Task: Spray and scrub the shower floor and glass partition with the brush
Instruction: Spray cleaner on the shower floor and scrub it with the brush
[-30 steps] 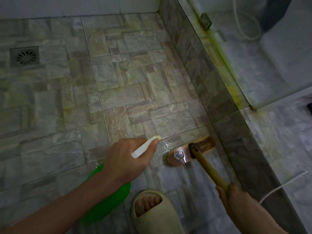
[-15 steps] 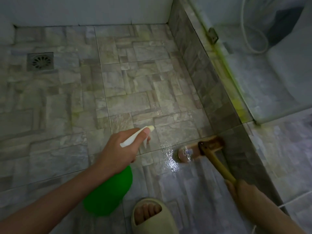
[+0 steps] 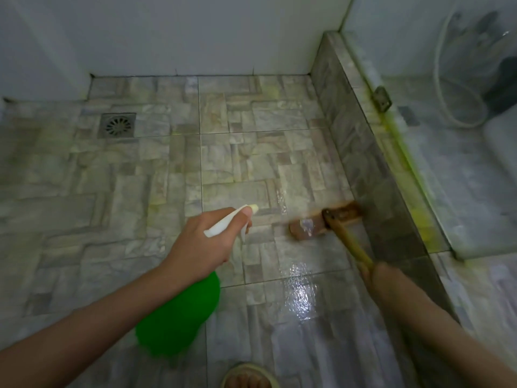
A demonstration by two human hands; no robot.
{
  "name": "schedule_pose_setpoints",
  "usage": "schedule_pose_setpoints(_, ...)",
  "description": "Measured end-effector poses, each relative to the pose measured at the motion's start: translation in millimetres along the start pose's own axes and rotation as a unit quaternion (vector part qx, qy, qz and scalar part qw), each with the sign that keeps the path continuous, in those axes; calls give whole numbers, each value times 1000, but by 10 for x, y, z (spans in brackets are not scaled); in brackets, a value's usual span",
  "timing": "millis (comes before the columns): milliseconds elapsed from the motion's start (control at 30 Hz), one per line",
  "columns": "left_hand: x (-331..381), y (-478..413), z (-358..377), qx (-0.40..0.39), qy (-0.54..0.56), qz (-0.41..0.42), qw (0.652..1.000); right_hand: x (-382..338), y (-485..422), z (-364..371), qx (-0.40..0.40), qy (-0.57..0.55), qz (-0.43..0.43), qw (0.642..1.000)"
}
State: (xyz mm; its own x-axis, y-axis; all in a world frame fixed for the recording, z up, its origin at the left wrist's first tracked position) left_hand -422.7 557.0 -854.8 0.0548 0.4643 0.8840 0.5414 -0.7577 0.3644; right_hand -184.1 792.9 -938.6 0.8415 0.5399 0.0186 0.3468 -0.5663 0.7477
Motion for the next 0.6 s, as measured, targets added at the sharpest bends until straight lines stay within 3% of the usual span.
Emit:
schedule_pose_setpoints(133,-29,-84,-68,10,-14,-11,1000,-359,-685,-576,42,29,-52,997)
schedule_pose_setpoints(267,-15,-113,-219,20,-16,-17,1000,-55,-198,-184,35,70,-42,996)
schedule_pose_setpoints(367,22,-159,-336,20,-35,-32,999,-82,-121,-237,5,-2,-43,999)
schedule_pose_setpoints(533,179,-181,-414,27,-55,-42,997,-815,-945,-1063,22,-77,-91,993)
schedule_pose_setpoints(600,261,-176,-441,13,-59,-39,997,-879,-1030,-1122,31,-56,-104,992)
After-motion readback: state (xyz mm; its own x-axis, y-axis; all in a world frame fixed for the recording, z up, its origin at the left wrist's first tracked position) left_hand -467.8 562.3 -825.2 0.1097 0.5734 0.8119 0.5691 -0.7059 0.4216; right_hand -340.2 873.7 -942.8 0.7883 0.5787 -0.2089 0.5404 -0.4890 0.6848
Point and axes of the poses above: each hand's wrist, its own y-axis away from the middle knuckle, its own z-axis out of the palm, x = y × z, the point moved 8 cm from there along -y, towards the middle knuckle, and after that the axes turned 14 degrees about -x, right-handed, at the moved point
